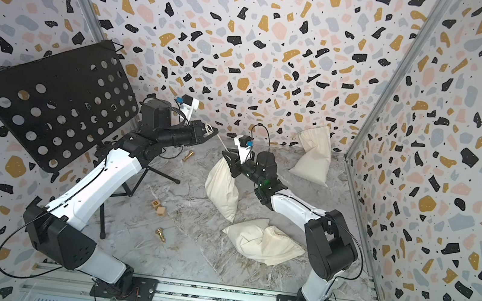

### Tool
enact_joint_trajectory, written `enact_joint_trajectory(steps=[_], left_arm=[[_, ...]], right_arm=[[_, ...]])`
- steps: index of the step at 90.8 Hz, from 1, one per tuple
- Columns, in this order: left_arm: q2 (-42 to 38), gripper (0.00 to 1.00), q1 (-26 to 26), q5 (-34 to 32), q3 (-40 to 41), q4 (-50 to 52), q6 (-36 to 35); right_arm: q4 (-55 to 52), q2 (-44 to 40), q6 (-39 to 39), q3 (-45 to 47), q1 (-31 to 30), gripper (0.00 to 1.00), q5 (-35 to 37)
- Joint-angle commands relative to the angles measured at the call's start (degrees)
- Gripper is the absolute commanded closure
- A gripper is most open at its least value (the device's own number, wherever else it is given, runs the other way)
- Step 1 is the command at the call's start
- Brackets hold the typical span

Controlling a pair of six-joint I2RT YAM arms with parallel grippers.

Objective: Close the soil bag
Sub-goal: Frap the soil bag at the center of the board, then place the soil bag at the center of the board.

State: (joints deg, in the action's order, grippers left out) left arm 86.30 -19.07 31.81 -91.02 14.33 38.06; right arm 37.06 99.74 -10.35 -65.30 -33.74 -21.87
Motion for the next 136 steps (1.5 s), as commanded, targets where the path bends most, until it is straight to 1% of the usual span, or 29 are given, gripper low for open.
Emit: enact_joint_trajectory(steps=[1,17,22,37,42,48,62,68,74,82,92,97,101,105,110,120,123,129,133,136], left_arm=[[-7.0,1.00,3.2,-1.2,-10.9,-30.9,1.3],[-7.9,1.00,3.5,-1.5,-7.7,-31.6,1.3],[-8.3,1.00,3.6,-1.5,-6.4,-31.7,1.1],[-9.1,1.00,3.5,-1.4,-0.2,-31.7,-0.1],[-9.5,1.00,3.5,-2.4,3.0,-30.7,-1.8],[-9.7,1.00,3.5,-3.8,7.0,-28.8,-4.8],[-9.0,1.00,3.5,-12.2,15.5,-21.4,-13.8],[-7.7,1.00,3.5,-16.2,17.7,-16.9,-17.7],[-6.6,1.00,3.5,-20.0,19.4,-13.3,-20.5],[-6.2,1.00,3.5,-25.6,23.4,-11.4,-22.6],[-5.1,1.00,3.5,-35.0,27.0,-10.4,-25.1],[-2.8,1.00,3.5,-38.0,27.4,-8.9,-26.4],[0.1,1.00,3.5,-39.8,26.9,-7.0,-27.2],[2.9,1.00,3.5,-40.5,25.8,-4.8,-27.4],[6.5,1.00,3.6,-40.2,25.0,-2.4,-27.1],[11.2,1.00,3.7,-41.9,25.3,-1.8,-25.2],[12.2,1.00,4.0,-42.6,25.2,-1.5,-24.6],[13.5,1.00,5.5,-42.3,25.3,-1.2,-23.6],[13.4,1.00,6.3,-41.5,25.6,-1.6,-23.2],[12.9,0.93,6.7,-41.3,26.3,-2.1,-23.0]], right_arm=[[-25.2,6.7,-0.5,6.9,3.4,0.76,6.0],[-25.4,6.5,-0.3,6.5,3.5,0.72,5.3],[-25.3,6.4,-0.4,6.2,3.6,0.73,5.0],[-25.6,6.5,0.0,3.9,3.6,0.93,3.6],[-25.9,6.6,0.1,2.5,3.5,0.95,3.5],[-26.0,6.8,0.2,0.3,3.6,0.95,3.6],[-28.6,9.3,1.0,-9.8,3.5,0.94,3.8],[-29.0,11.3,0.4,-14.7,3.4,0.94,3.4],[-28.9,13.1,-0.8,-19.3,3.3,0.92,2.6],[-30.3,15.2,-1.4,-24.9,2.5,0.84,2.1],[-38.1,16.9,0.2,-30.2,1.7,0.55,1.1],[-43.0,16.1,0.7,-29.6,1.7,0.41,2.4],[-46.4,14.5,1.2,-28.3,1.7,0.33,5.2],[-49.2,12.2,1.4,-26.2,1.9,0.24,7.3],[-52.8,8.8,1.5,-23.2,2.3,0.16,8.7],[-60.0,-0.9,0.7,-16.5,2.9,0.05,13.8],[-62.6,-4.1,-0.3,-14.5,2.8,0.01,17.4],[-68.3,-10.3,-3.7,-10.3,2.9,0.00,23.1],[-71.7,-15.2,-5.6,-7.1,3.2,0.00,25.2],[-74.4,-18.4,-7.2,-4.7,3.2,0.00,26.6]])
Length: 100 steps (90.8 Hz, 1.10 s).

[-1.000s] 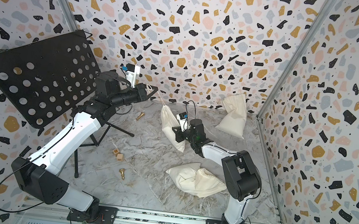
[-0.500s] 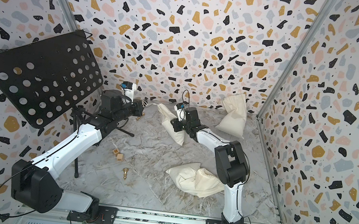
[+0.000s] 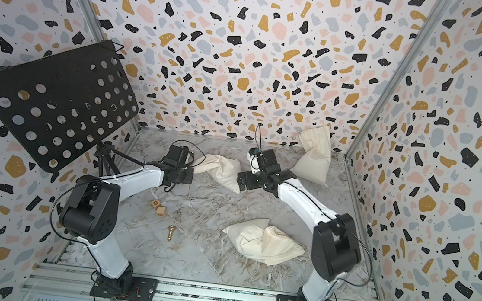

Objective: Close the soil bag
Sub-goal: Place the soil bag at the center of the board, then pick up the soil bag from the center of the board.

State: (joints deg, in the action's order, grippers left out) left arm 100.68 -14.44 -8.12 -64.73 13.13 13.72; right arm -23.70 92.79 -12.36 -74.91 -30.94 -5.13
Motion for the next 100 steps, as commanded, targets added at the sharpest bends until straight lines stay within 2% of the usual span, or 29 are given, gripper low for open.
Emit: enact_joint_trajectory(steps=[1,11,20,23,28,39,47,57,66,71,80,91,100], left_arm=[[-1.8,0.89,2.1,-1.5,0.2,-1.2,1.2],[-6.6,0.53,2.1,-2.9,2.6,-1.9,0.6],[-12.5,0.17,2.1,-5.6,4.6,-2.7,0.0],[-14.6,0.09,2.1,-6.2,5.4,-3.7,-0.1],[-18.2,0.01,2.0,-6.0,6.8,-4.8,-0.4],[-24.9,0.00,1.1,-4.5,8.5,-5.8,-1.4],[-27.8,0.00,-1.8,-4.6,8.0,-4.8,-3.7],[-29.5,0.00,-6.6,-4.1,7.7,-4.2,-6.2],[-31.5,0.00,-9.6,-0.7,9.1,-6.5,-5.9],[-32.5,0.00,-11.0,2.0,10.1,-8.1,-5.4],[-33.5,0.00,-13.0,4.9,11.9,-11.0,-4.8],[-33.2,0.00,-13.9,7.2,12.7,-12.8,-3.8],[-33.0,0.00,-14.0,8.0,13.1,-12.9,-3.7]], right_arm=[[-14.3,-12.5,-5.5,5.5,0.5,0.00,10.3],[-25.9,-20.3,-9.6,11.0,1.0,0.00,15.2],[-33.5,-26.5,-13.4,15.1,2.4,0.00,16.6],[-35.2,-28.0,-14.7,16.4,2.6,0.00,16.2],[-37.0,-29.8,-16.3,18.6,3.0,0.00,15.9],[-37.5,-30.3,-19.8,23.4,3.5,0.00,13.2],[-34.2,-29.2,-21.4,27.2,3.5,0.00,9.8],[-25.5,-27.3,-22.6,32.5,3.5,0.00,2.7],[-14.6,-24.6,-24.3,37.8,3.4,0.02,-4.9],[-7.2,-23.3,-25.0,40.2,3.4,0.10,-7.5],[1.5,-20.3,-23.6,40.5,3.4,0.40,-7.7],[8.1,-15.8,-19.9,35.2,3.0,0.77,-8.4],[10.5,-13.2,-16.6,28.5,1.7,1.00,-7.8]])
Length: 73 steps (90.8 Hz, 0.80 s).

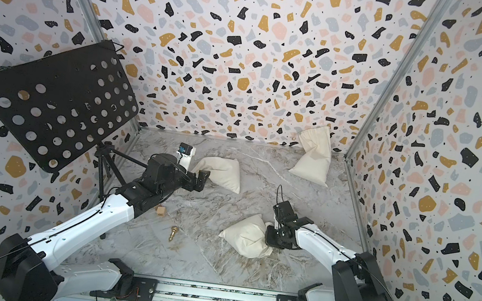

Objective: Close the soil bag
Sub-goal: Pick up the soil bag from the center of the board.

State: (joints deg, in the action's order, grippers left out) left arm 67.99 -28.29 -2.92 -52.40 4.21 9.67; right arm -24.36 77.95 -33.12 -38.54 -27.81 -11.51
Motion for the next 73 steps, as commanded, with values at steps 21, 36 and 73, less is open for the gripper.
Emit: enact_joint_trajectory(steps=[21,36,73], left_arm=[[-1.0,0.00,-0.3,10.8,1.3,-6.5,-0.1],[-0.4,0.00,-0.3,19.6,1.2,-11.1,4.6],[5.4,0.00,-0.3,22.1,0.5,-14.6,10.7]], right_arm=[[15.4,5.0,10.8,-22.3,-5.0,1.00,-0.5],[18.8,5.7,13.8,-25.9,-7.1,1.00,-1.4],[21.3,5.1,16.5,-28.6,-9.4,1.00,-2.9]])
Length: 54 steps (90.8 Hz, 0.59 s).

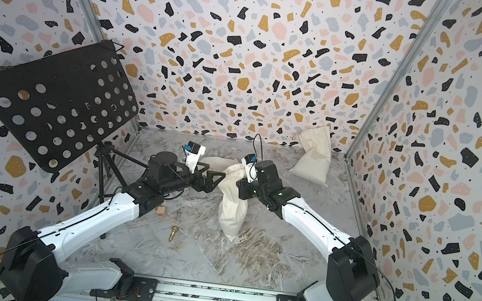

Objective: Close the soil bag
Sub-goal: Pick up the soil bag from the center of the board.

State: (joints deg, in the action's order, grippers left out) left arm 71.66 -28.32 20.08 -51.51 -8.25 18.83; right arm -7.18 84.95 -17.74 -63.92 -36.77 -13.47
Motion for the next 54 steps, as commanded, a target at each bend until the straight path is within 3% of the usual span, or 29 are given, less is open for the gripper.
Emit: enact_joint_trajectory(steps=[1,9,22,26,35,41,47,54], left_arm=[[1.9,0.00,-0.2,-1.2,-0.5,-2.0,1.5],[4.0,0.00,-0.3,-2.0,-0.9,-0.4,2.3],[7.1,0.05,-0.3,3.0,-0.8,-4.5,5.3],[8.6,0.15,-0.4,5.1,-1.0,-6.1,6.3],[10.5,0.55,-0.6,9.1,-1.7,-7.7,7.6],[10.1,0.79,-0.5,8.5,-2.7,-6.2,6.3],[8.6,1.00,-0.5,6.5,-4.9,-1.9,2.1],[6.6,1.00,-0.2,3.4,-7.7,3.4,-2.6]], right_arm=[[4.2,-2.0,1.1,-3.2,-0.5,1.00,-0.9],[4.2,-2.5,1.3,-3.2,-0.6,1.00,-0.8],[4.2,-3.0,1.5,-3.2,-0.7,1.00,-0.8],[4.2,-3.1,1.3,-3.2,-0.7,1.00,-0.9],[4.2,-3.7,1.6,-3.4,-0.7,1.00,-1.2],[3.2,-4.8,2.6,-3.3,-0.7,1.00,-1.1],[1.9,-6.2,4.4,-3.1,-0.7,0.92,-1.1],[-0.3,-8.1,7.7,-2.7,-0.5,0.80,-1.1]])
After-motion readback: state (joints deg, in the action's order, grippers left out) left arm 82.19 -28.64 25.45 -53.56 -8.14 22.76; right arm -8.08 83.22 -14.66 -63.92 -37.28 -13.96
